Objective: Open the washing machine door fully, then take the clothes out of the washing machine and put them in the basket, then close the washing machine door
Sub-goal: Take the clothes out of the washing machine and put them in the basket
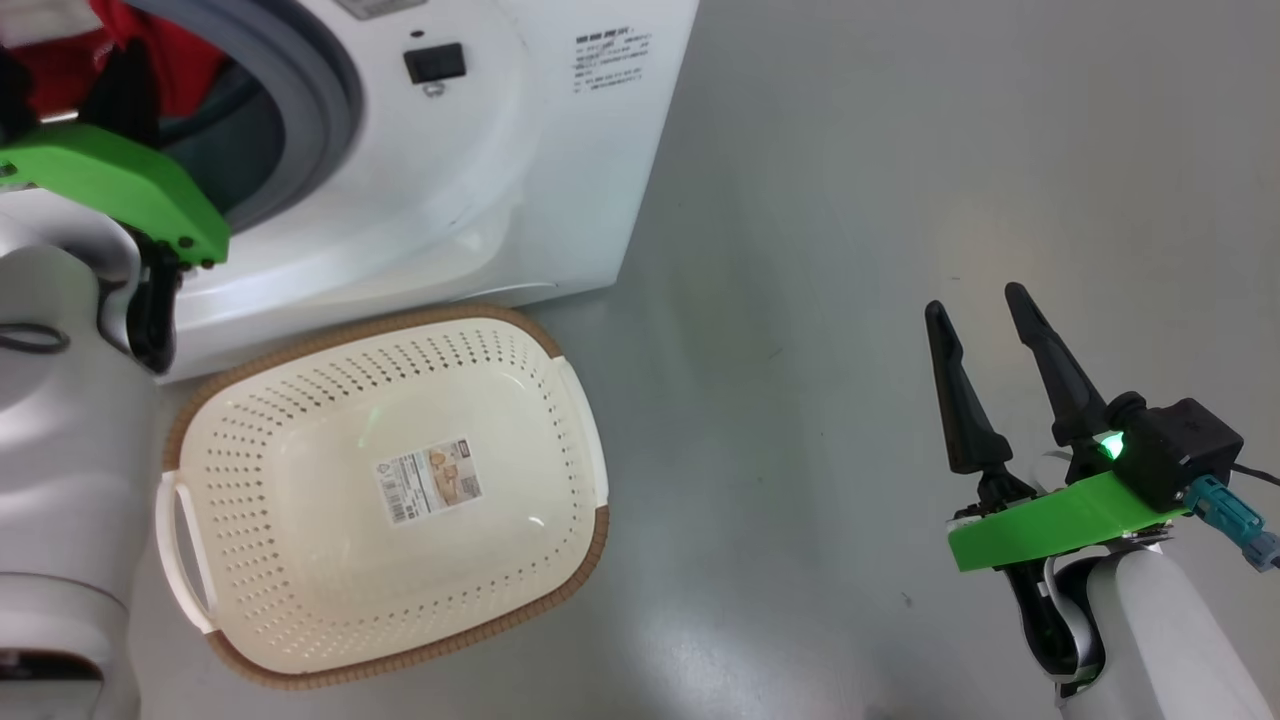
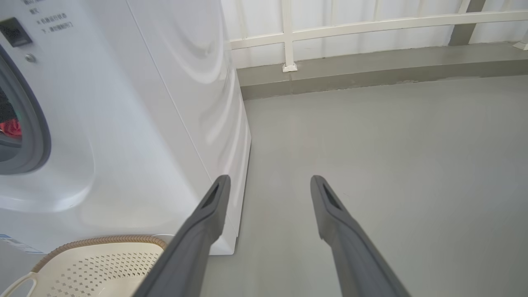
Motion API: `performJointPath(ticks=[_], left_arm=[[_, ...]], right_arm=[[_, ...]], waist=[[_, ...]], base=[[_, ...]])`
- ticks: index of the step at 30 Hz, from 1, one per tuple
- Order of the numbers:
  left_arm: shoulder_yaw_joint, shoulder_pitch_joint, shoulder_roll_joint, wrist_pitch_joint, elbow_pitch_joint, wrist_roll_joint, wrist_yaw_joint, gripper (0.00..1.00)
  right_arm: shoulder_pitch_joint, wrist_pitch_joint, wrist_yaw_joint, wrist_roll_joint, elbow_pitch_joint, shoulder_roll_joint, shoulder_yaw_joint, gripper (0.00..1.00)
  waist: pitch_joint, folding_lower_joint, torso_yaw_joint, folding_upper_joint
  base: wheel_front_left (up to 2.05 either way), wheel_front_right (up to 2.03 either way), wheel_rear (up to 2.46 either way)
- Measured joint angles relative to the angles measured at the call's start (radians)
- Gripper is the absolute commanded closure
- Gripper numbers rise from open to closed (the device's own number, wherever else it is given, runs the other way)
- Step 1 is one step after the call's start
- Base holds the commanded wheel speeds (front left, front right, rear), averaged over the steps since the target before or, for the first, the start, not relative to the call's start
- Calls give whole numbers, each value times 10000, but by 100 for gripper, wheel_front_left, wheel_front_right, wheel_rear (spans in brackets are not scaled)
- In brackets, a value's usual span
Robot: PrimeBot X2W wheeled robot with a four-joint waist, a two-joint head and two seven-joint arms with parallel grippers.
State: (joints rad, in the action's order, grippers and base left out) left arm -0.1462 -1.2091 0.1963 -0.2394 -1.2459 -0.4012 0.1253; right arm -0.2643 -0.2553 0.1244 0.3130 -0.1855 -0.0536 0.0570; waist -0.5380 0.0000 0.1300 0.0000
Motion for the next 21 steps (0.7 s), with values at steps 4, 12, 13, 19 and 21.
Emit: performJointPath(ticks=[4, 12, 13, 19, 21], left_arm=[[-176, 361, 19, -102, 470, -339, 0, 100], [917, 2283, 69, -102, 3302, -199, -4, 100], [1116, 2570, 21, -102, 3634, -77, -4, 100], [2169, 4149, -629, -102, 5377, 642, -4, 100], [2441, 4610, -821, -102, 5891, 853, -2, 100]], right_arm=[[3, 0, 0, 0, -36, 0, -27, 0], [198, 0, 0, -58, -81, -17, -84, 0], [200, 0, -2, -58, -82, -23, -88, 0], [646, 0, 0, -58, -148, -38, -130, 0], [791, 0, 0, -58, -180, -40, -138, 0]], waist=[[239, 0, -87, 0], [849, 0, -370, 0], [930, 0, -414, 0], [1426, 0, -660, 0], [1597, 0, -730, 0]], base=[[0, 0, 0], [0, 0, 0], [0, 0, 0], [0, 0, 0], [0, 0, 0]])
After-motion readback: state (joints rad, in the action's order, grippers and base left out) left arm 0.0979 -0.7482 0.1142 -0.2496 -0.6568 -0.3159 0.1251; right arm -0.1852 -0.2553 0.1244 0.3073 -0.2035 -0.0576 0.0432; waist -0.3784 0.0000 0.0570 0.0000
